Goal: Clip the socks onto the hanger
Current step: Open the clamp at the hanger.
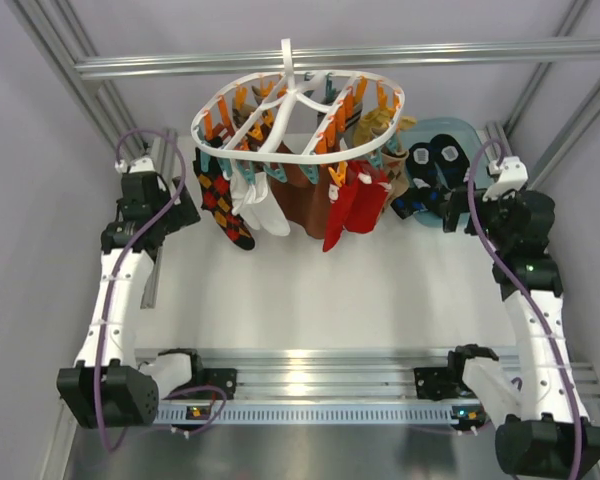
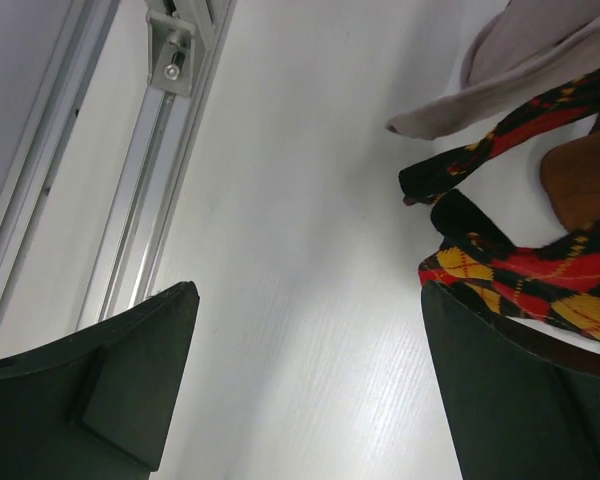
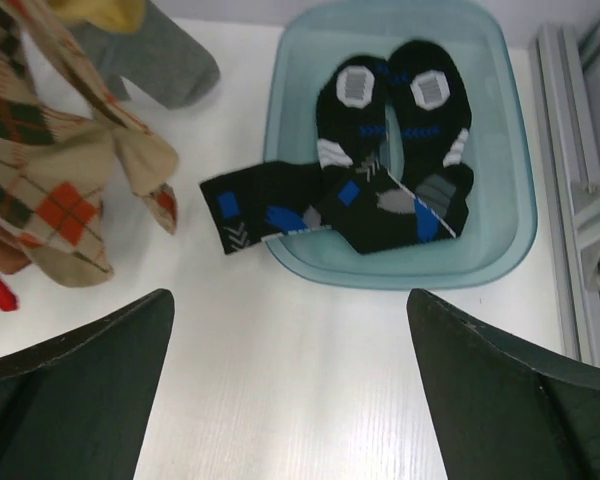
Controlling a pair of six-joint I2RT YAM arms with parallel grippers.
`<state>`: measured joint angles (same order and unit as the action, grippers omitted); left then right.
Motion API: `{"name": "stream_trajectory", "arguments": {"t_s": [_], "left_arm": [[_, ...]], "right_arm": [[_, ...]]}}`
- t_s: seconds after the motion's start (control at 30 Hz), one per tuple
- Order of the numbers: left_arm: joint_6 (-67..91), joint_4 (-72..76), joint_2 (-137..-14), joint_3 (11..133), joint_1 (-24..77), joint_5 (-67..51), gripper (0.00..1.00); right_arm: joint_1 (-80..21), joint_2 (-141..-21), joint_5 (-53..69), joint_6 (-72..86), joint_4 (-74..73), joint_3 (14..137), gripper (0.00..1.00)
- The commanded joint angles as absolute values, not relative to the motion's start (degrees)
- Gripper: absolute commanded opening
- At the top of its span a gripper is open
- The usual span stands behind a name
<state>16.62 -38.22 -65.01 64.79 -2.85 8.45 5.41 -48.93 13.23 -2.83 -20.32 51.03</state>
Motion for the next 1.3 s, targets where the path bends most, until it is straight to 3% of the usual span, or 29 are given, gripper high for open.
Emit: {"name": "stream_trajectory", "arguments": {"t_s": [0.0, 0.27, 0.43, 0.5, 0.63, 0.7, 0.8, 1.03, 1.1, 1.27], "left_arm": [[18.28, -37.53, -57.69, 68.2, -3.16, 8.88, 0.98], [22.67, -29.19, -38.78, 66.01, -3.16, 5.63, 0.98], [19.68, -30.75, -36.12, 69.08, -3.08, -15.6, 0.97], [20.65, -31.91, -37.18, 69.09, -3.08, -27.17, 0.85], [28.26, -16.93, -32.27, 59.88, -3.08, -43.36, 0.8], [31.71, -7.0, -28.31, 53.74, -3.08, -45.7, 0.79], [32.17, -4.93, -30.83, 52.39, -3.08, -50.35, 0.75], [36.56, 16.93, -38.4, 51.5, -2.64, -53.7, 0.7], [34.65, 17.58, -40.77, 53.25, -2.03, -52.3, 0.66], [29.1, 14.96, -47.89, 57.56, 4.12, -49.05, 0.54]], "right_arm": [[5.54, -43.96, 19.76, -3.86, -15.12, 51.85, 1.0], [5.45, -37.8, 43.9, -9.93, -21.44, 55.55, 1.0], [1.42, -38.84, 54.12, -11.33, -28.81, 59.75, 1.0], [-1.47, -38.15, 56.86, -11.25, -29.36, 59.77, 1.0], [-9.46, -33.93, 53.1, -4.32, -16.99, 53.9, 1.0], [-12.64, -34.89, 52.04, -3.69, -13.38, 53.26, 0.99], [-20.98, -38.49, 47.82, -3.6, -11.34, 54.14, 0.95], [-40.5, -47.89, 32.64, -5.8, -0.46, 57.39, 0.74], [-43.75, -51.4, 28.93, -5.45, 4.2, 58.53, 0.63], [-47.02, -59.14, 20.93, -3.17, 12.47, 62.13, 0.51]]}}
